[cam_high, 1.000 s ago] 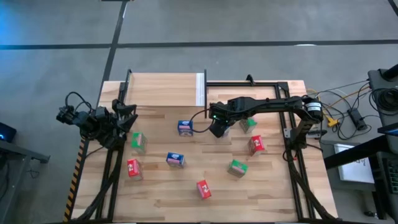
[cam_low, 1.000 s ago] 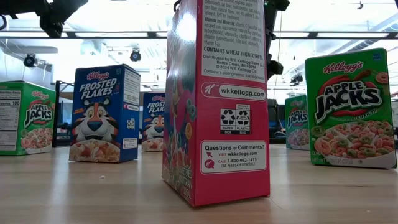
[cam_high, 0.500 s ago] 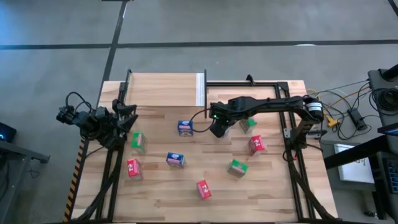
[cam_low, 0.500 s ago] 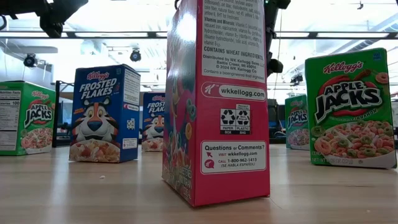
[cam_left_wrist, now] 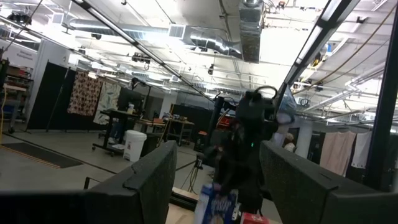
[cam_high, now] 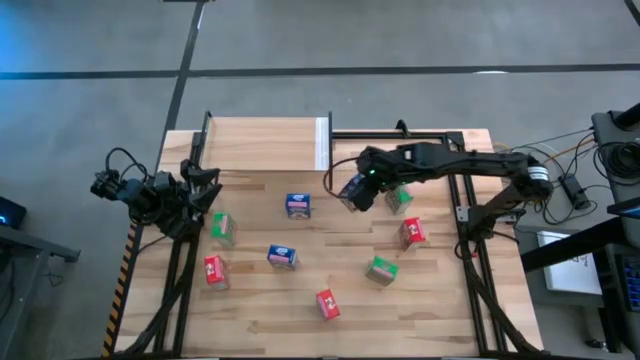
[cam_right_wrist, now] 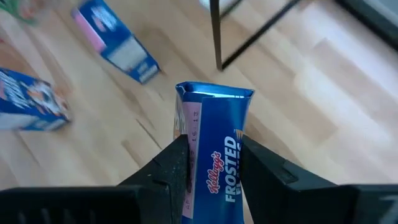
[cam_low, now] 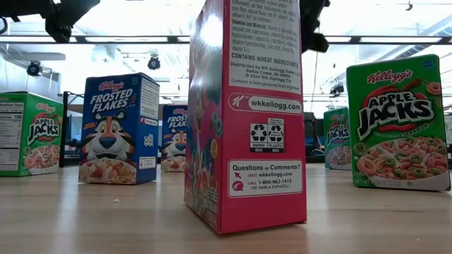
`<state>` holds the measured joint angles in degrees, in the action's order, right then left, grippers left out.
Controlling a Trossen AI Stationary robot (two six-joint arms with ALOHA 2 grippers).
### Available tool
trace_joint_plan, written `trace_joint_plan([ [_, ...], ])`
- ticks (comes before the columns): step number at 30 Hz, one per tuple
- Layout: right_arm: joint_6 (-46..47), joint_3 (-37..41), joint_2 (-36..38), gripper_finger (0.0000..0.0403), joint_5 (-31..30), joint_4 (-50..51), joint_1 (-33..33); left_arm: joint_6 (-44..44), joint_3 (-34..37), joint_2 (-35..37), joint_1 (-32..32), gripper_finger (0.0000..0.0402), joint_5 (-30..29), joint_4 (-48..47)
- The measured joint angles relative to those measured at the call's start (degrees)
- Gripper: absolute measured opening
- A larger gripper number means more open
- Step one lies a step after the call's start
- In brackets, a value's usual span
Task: Stack cereal on shelf
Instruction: Put the top right blue cereal box on the shelf
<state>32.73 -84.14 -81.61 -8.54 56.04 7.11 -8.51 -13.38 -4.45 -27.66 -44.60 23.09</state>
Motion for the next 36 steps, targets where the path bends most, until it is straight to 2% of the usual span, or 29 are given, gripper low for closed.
trace_joint_plan([
  [6,-4.55,0.0,4.79,0.0114,-6.65,-6.22,-2.78,0.0,0.0,-0.02,0.01,0.0215,0.01,-0.02],
  [12,-15.47,0.02,7.71,0.0112,-9.61,-21.76,-6.06,0.0,0.0,-0.02,0.02,0.0215,0.02,0.02],
  [16,-22.12,0.0,6.18,0.0112,-9.66,-33.04,-5.94,0.0,0.0,0.0,0.02,0.0215,0.0,0.29],
  [21,-26.79,0.02,1.16,0.0111,-9.48,-39.61,-3.72,-0.76,0.0,0.05,0.01,0.0215,0.0,0.3],
  [29,-29.9,-4.12,-6.93,0.0111,-9.09,-37.96,2.79,-1.51,0.0,0.05,0.01,0.0215,0.01,0.29],
  [36,-35.15,-12.16,-14.08,0.0111,0.45,-28.37,7.56,-1.36,0.0,0.07,0.02,0.0215,0.0,0.25],
])
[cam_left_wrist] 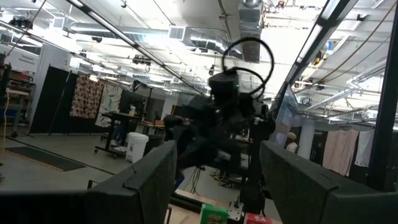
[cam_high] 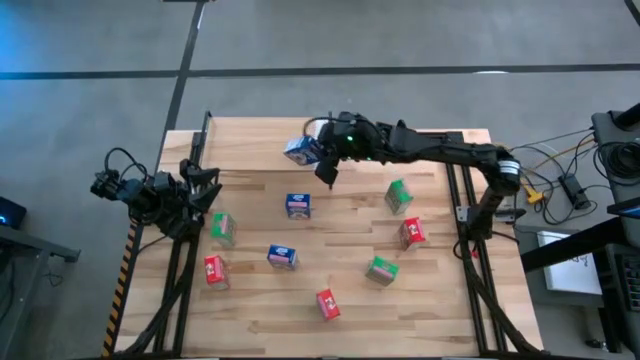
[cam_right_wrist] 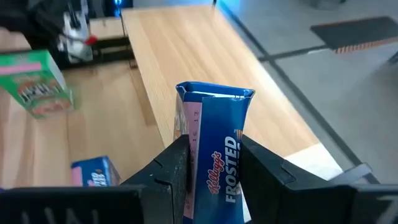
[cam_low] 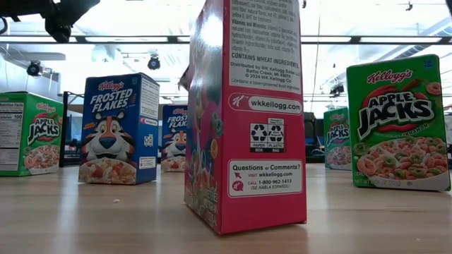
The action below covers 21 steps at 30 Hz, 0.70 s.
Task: Stack cereal on shelf
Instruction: Put the top right blue cereal box on the shelf
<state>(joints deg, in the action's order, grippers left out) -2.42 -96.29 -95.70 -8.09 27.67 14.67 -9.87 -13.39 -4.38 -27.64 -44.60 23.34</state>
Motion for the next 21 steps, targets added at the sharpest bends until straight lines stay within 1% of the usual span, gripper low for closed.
trace_joint_plan([
  [5,-1.64,-7.22,-4.48,0.0111,0.61,6.39,0.99,0.04,0.0,0.0,0.0,0.0215,0.0,-0.29],
  [12,-2.91,-15.17,-9.62,0.0115,0.56,10.25,1.27,0.07,0.0,0.02,0.0,0.0215,0.01,-0.27],
  [16,-3.49,-18.98,-11.42,0.0134,0.58,11.42,1.27,0.07,0.0,0.02,0.0,0.0215,0.0,-0.25],
  [21,-3.18,-20.1,-11.7,0.0171,0.57,11.22,1.38,0.08,0.0,0.02,0.0,0.0215,0.01,-0.21],
])
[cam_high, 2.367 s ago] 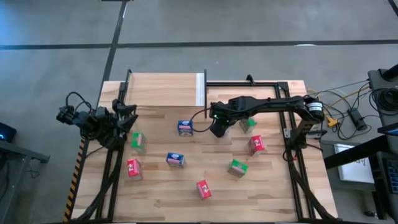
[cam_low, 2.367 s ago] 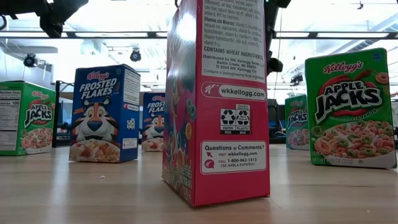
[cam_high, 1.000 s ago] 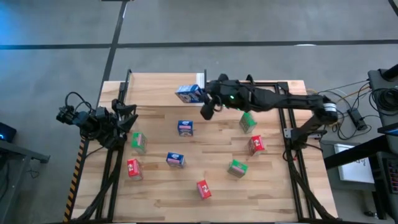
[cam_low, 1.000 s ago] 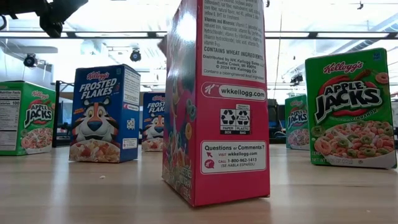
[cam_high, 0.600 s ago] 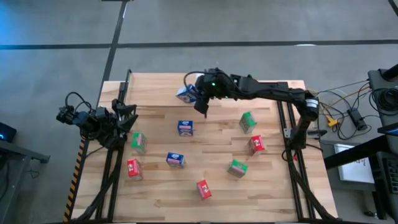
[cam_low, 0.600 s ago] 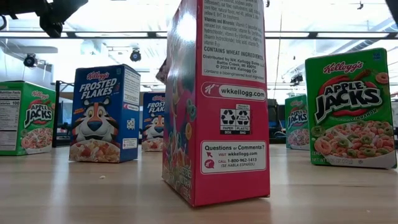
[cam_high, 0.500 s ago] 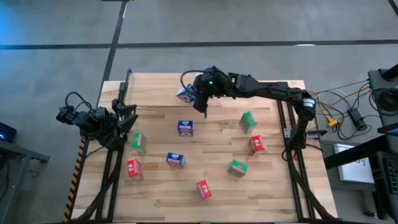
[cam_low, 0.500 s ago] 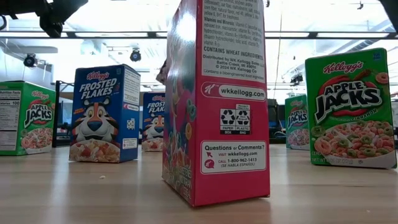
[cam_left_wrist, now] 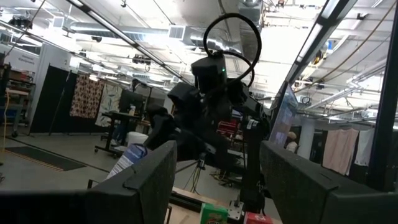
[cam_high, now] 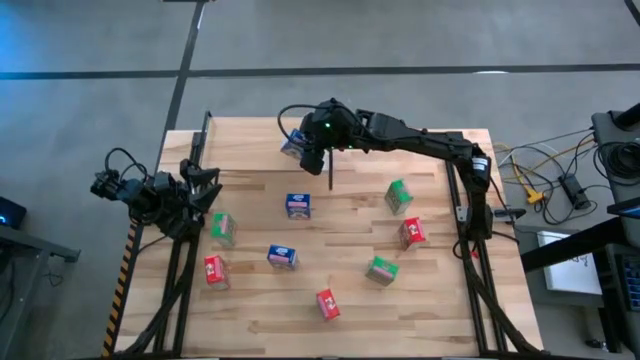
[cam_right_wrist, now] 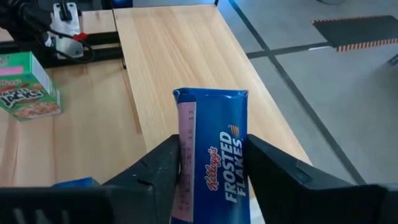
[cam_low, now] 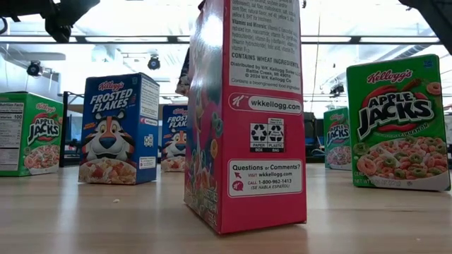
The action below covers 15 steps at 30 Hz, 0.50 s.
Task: Stack cereal on shelf
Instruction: Put the top right blue cereal box on the shelf
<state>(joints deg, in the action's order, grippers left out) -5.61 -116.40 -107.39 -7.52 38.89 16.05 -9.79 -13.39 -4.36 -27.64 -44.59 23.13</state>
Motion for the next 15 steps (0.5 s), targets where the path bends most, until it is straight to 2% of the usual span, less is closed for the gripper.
trace_joint_plan([
  [6,0.39,0.44,-0.4,0.02,-0.04,-0.7,0.49,0.44,0.0,0.0,-0.01,0.0215,0.01,0.01],
  [15,1.09,0.48,-1.62,0.0203,-0.4,-1.01,1.14,1.3,0.0,0.0,0.0,0.0215,0.02,0.27],
])
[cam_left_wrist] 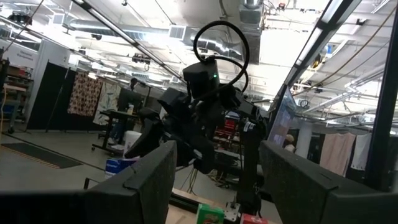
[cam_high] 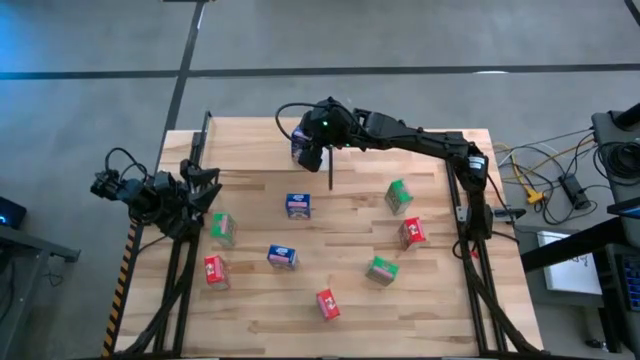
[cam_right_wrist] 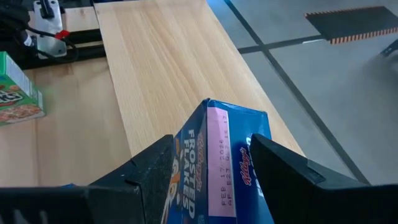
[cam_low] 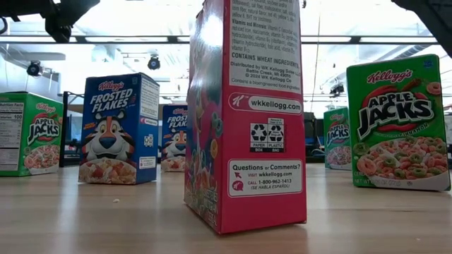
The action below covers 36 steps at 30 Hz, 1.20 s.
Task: Stack cereal on shelf
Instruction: Put the top right blue cereal box on the shelf
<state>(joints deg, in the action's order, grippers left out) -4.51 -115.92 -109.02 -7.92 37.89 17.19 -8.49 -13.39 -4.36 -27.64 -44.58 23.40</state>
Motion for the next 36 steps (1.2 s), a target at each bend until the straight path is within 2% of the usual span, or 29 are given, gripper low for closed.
trace_joint_plan([
  [24,0.9,0.05,0.42,0.0203,0.63,0.13,-1.31,0.0,0.0,0.0,-0.02,0.0215,0.0,-0.02],
  [36,0.88,-3.66,0.44,0.0203,0.61,0.84,-2.2,0.0,0.0,0.0,-0.01,0.0215,0.0,-0.04],
])
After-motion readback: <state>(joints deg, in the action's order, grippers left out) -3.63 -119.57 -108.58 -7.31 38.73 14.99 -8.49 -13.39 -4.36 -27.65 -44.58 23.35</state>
